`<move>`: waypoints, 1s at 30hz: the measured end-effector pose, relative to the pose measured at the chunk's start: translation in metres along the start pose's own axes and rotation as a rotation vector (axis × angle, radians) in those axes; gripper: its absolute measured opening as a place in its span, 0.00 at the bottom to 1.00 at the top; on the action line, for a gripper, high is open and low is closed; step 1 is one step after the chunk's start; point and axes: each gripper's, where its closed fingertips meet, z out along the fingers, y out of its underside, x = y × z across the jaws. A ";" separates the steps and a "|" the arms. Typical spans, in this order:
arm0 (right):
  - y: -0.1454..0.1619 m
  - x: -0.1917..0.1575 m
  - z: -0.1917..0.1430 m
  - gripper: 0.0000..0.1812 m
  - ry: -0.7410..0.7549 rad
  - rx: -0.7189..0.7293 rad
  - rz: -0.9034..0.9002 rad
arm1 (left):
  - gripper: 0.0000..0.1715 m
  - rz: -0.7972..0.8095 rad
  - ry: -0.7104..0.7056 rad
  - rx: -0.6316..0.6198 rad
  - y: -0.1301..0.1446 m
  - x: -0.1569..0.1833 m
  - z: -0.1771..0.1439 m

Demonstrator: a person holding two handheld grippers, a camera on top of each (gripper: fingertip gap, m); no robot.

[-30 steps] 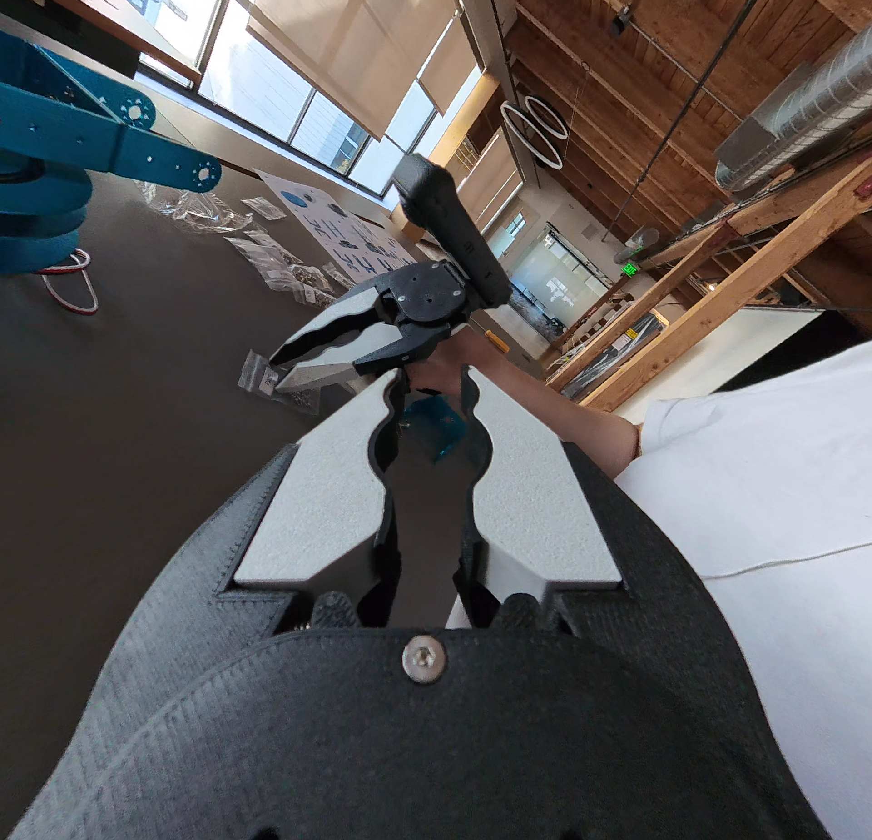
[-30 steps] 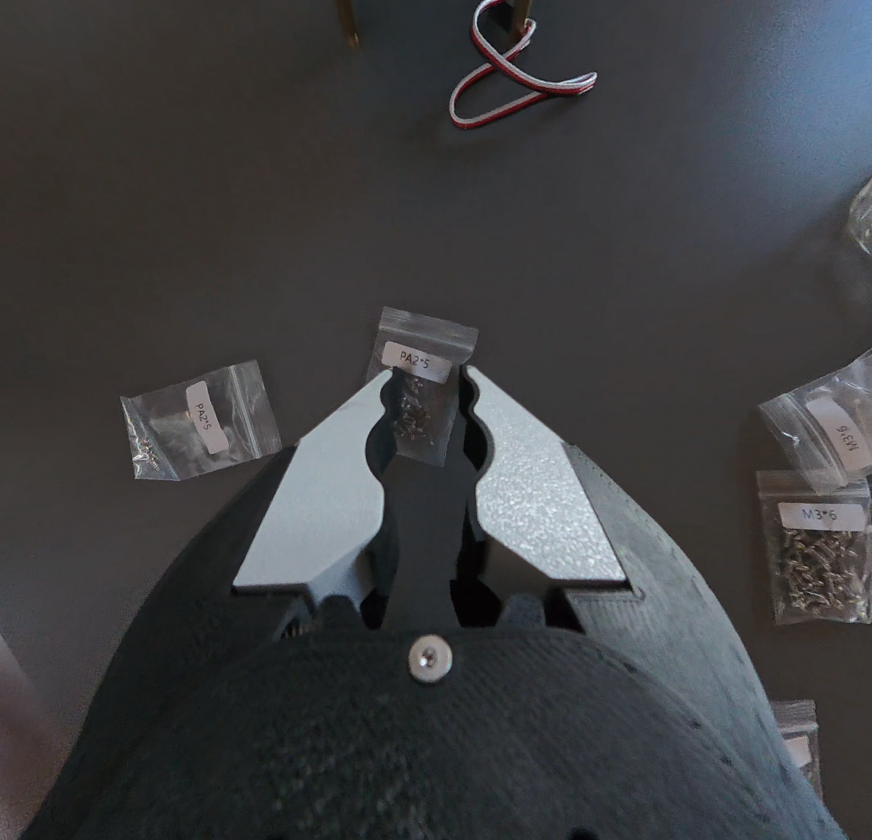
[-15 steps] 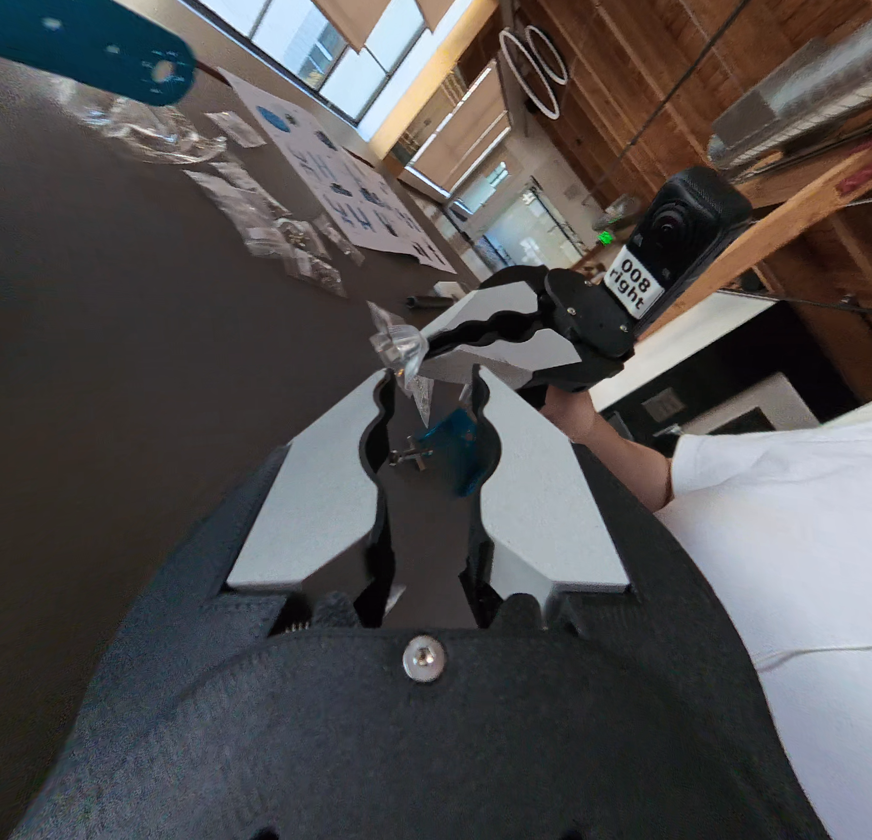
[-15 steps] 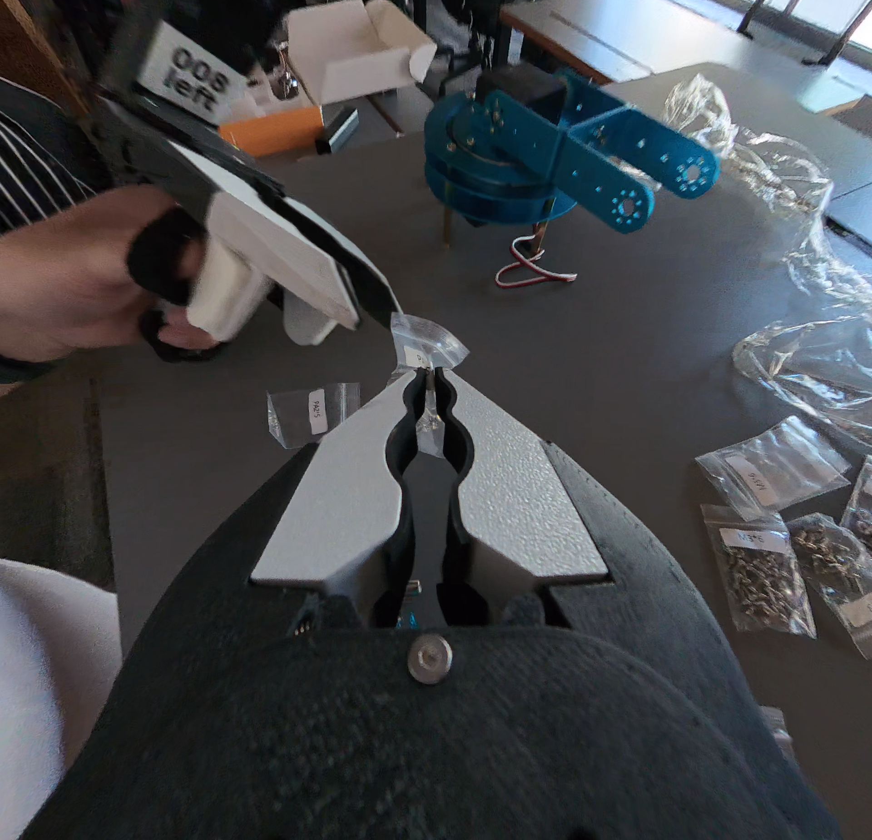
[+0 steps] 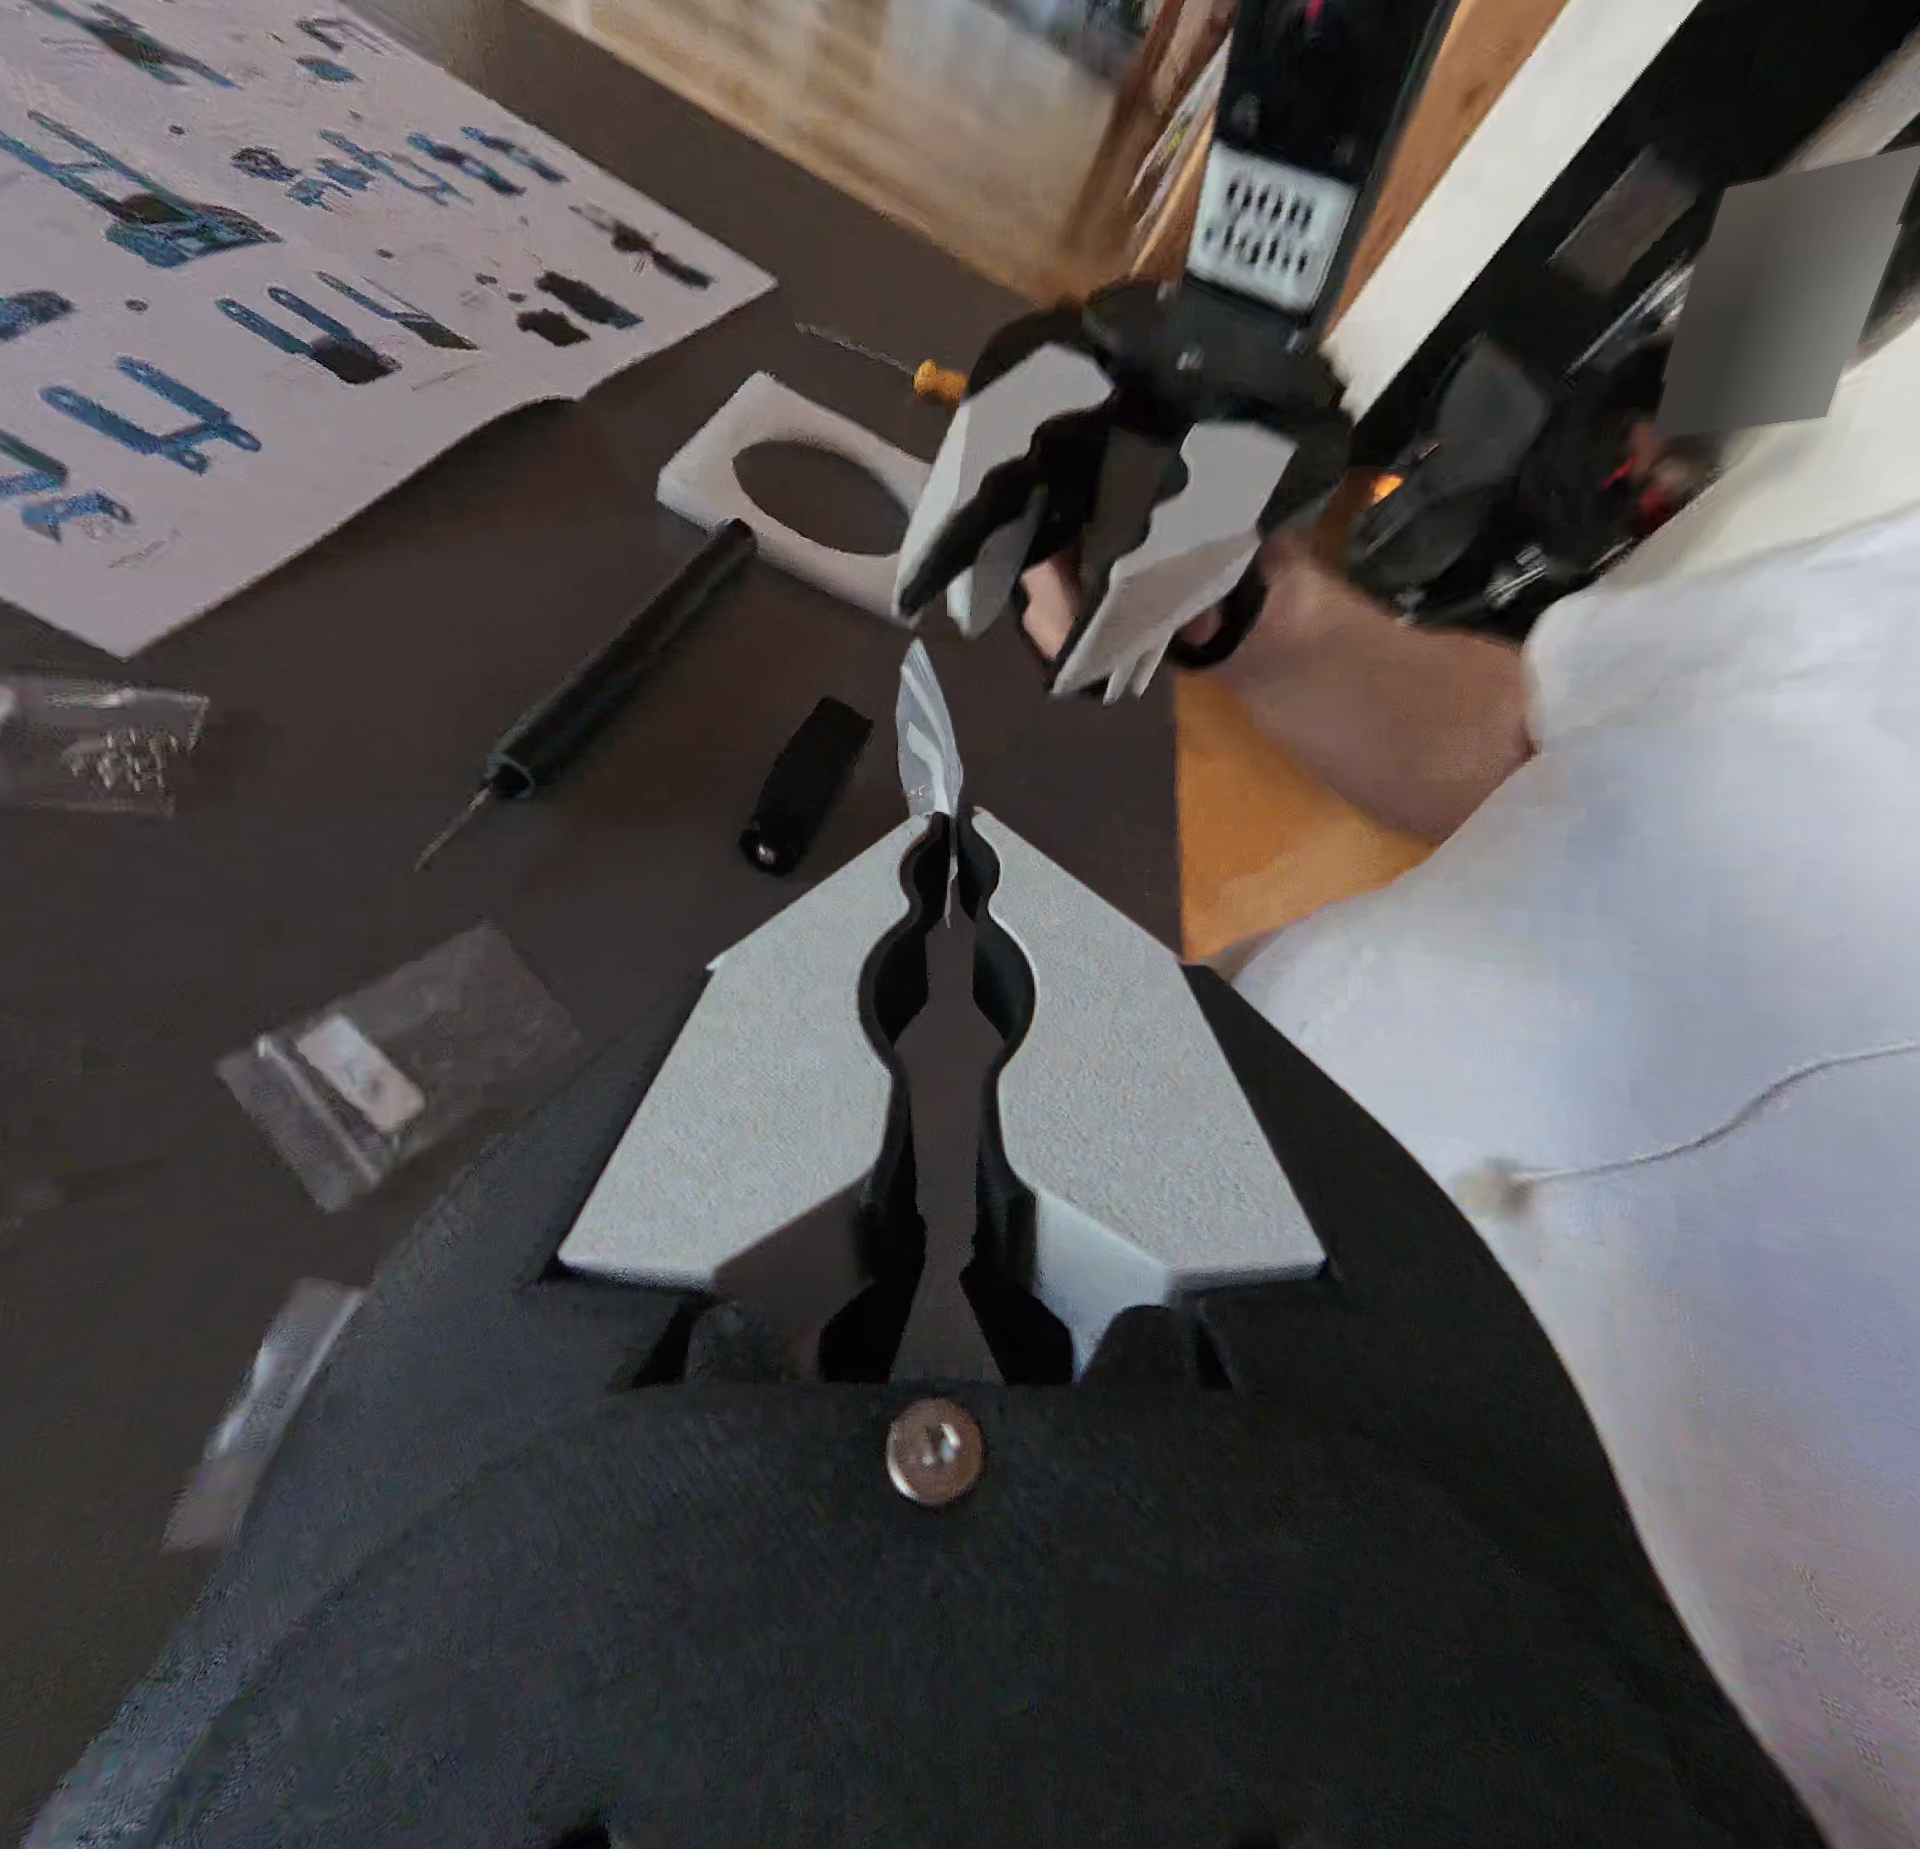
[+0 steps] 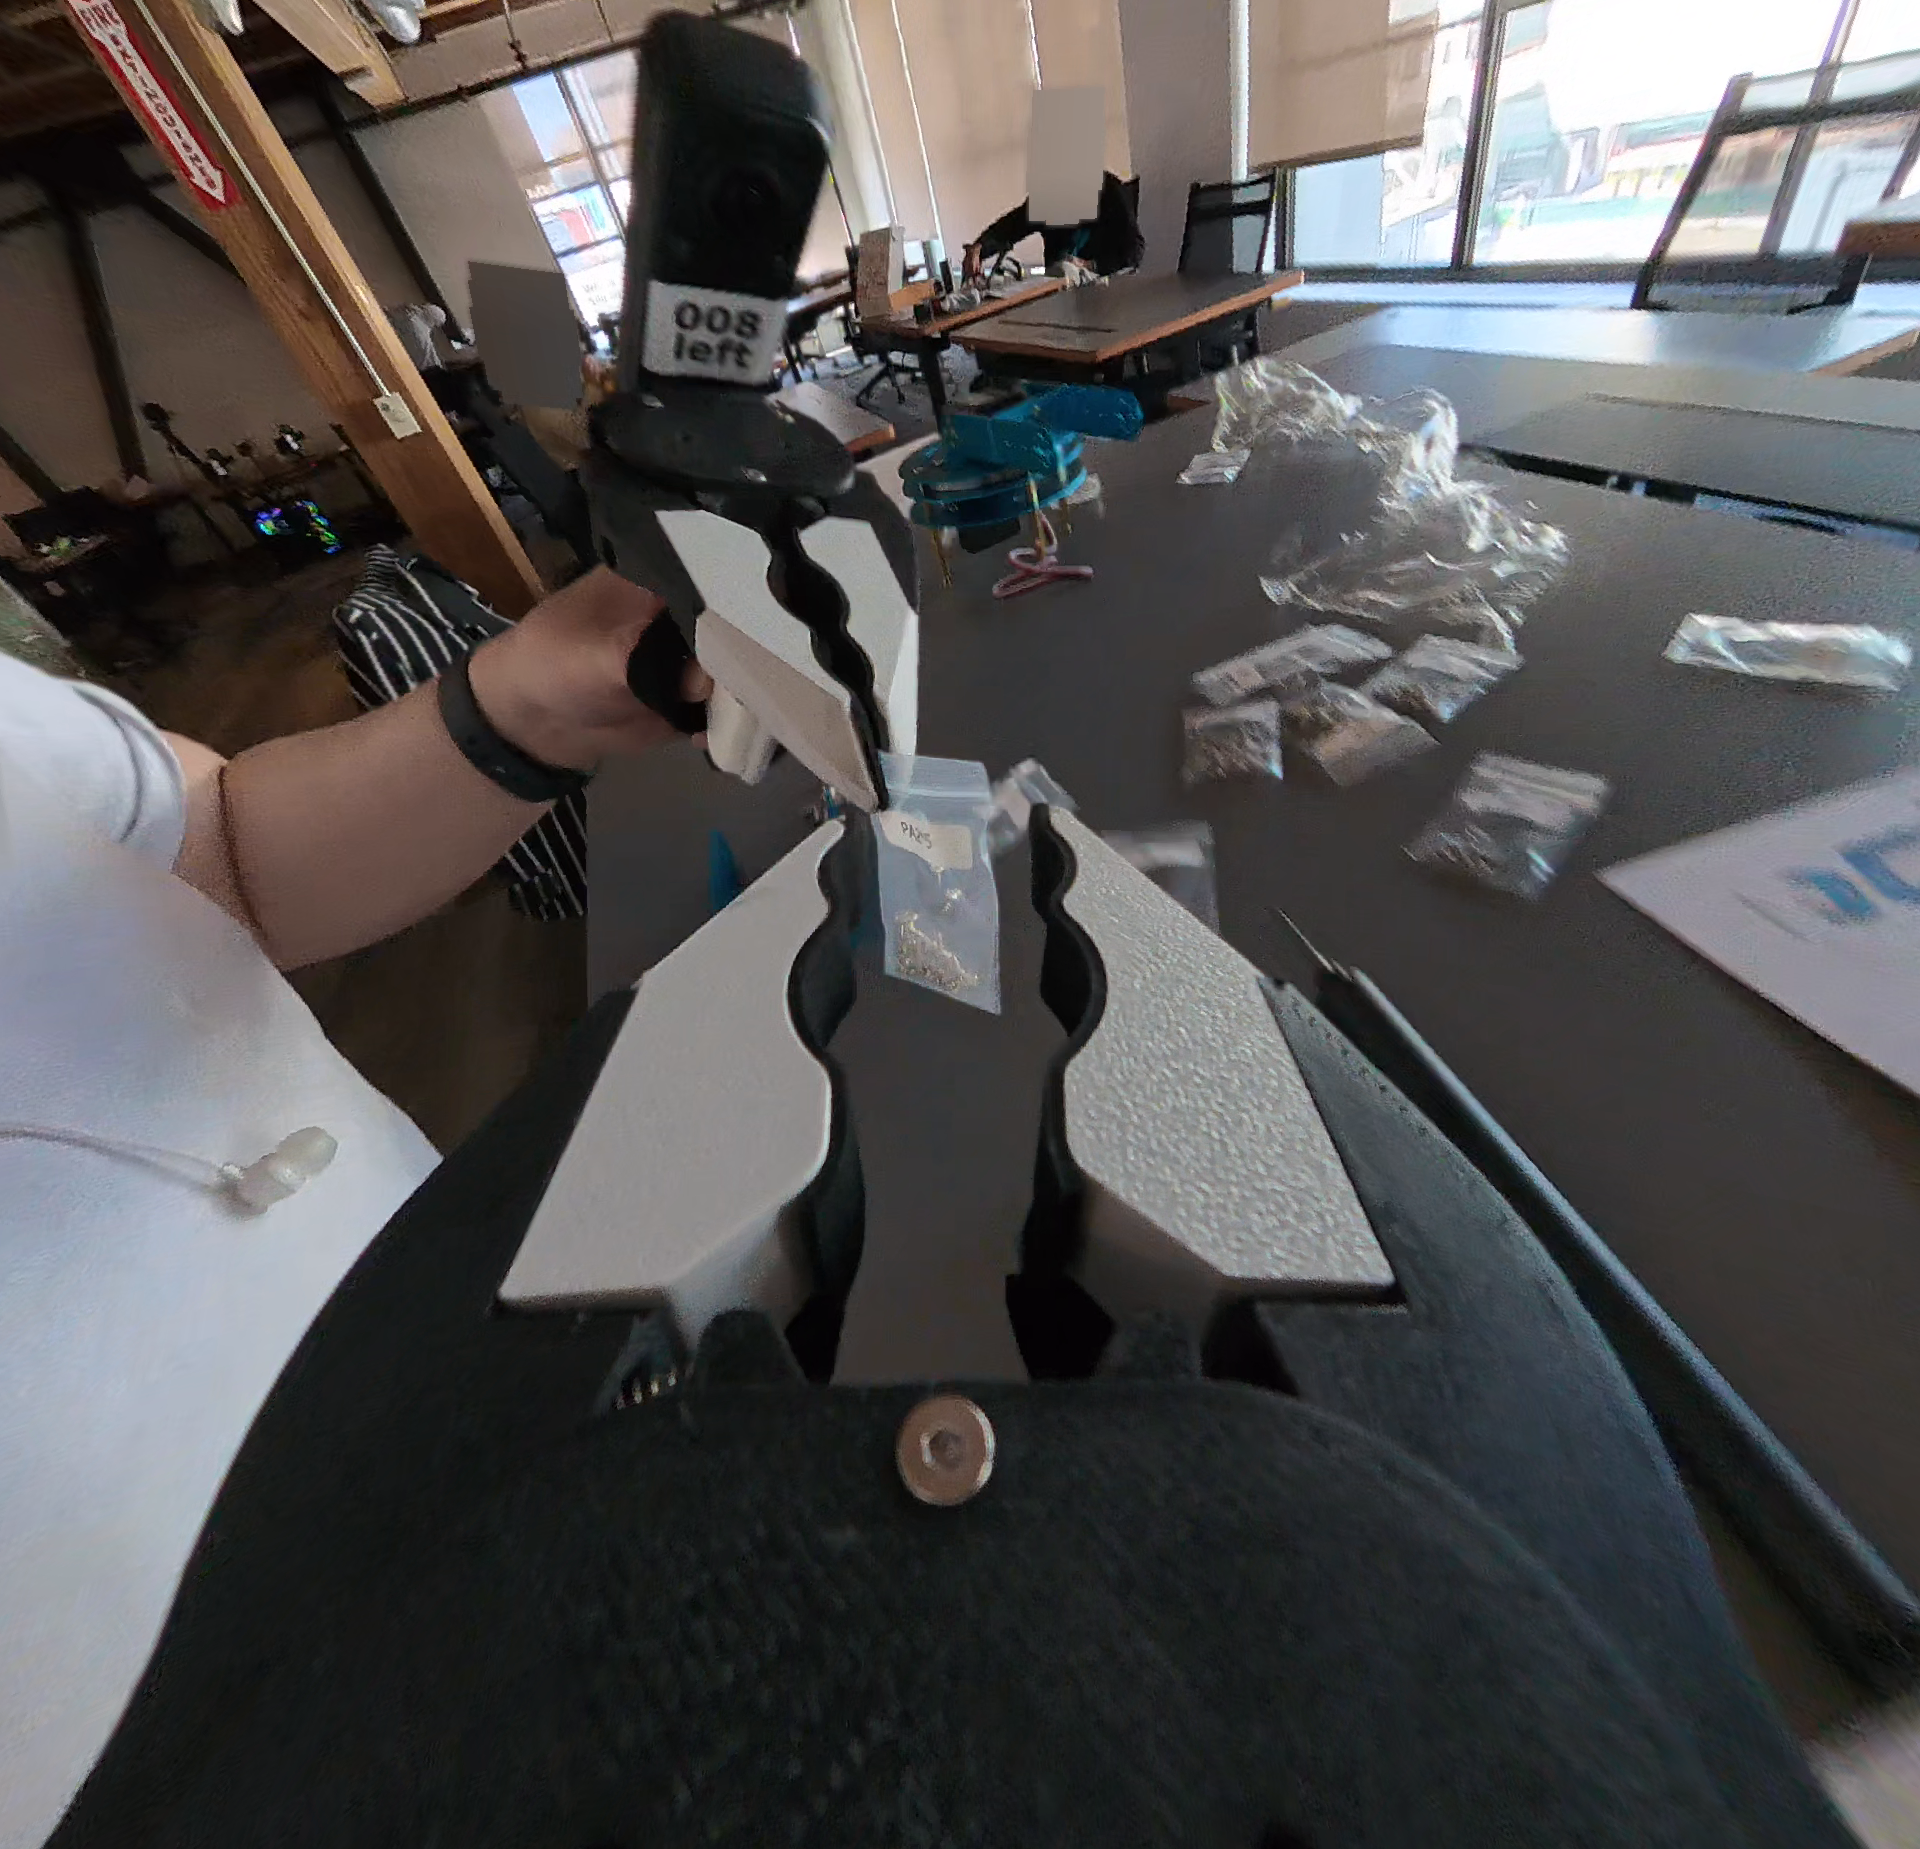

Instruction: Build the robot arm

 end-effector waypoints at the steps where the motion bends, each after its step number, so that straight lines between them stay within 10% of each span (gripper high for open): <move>1: 0.004 0.012 -0.027 0.18 -0.004 -0.019 0.017 | 0.00 0.051 -0.042 -0.052 -0.003 0.002 0.023; 11: 0.032 0.066 -0.152 0.19 -0.093 -0.170 0.535 | 0.00 0.132 -0.508 0.047 -0.066 -0.001 0.184; 19: 0.055 0.113 -0.189 0.11 -0.098 -0.042 0.855 | 0.00 0.264 -0.777 -0.057 -0.049 -0.014 0.245; 30: 0.079 0.137 -0.202 0.04 -0.097 -0.115 0.893 | 0.00 0.176 -0.757 -0.077 -0.043 -0.019 0.284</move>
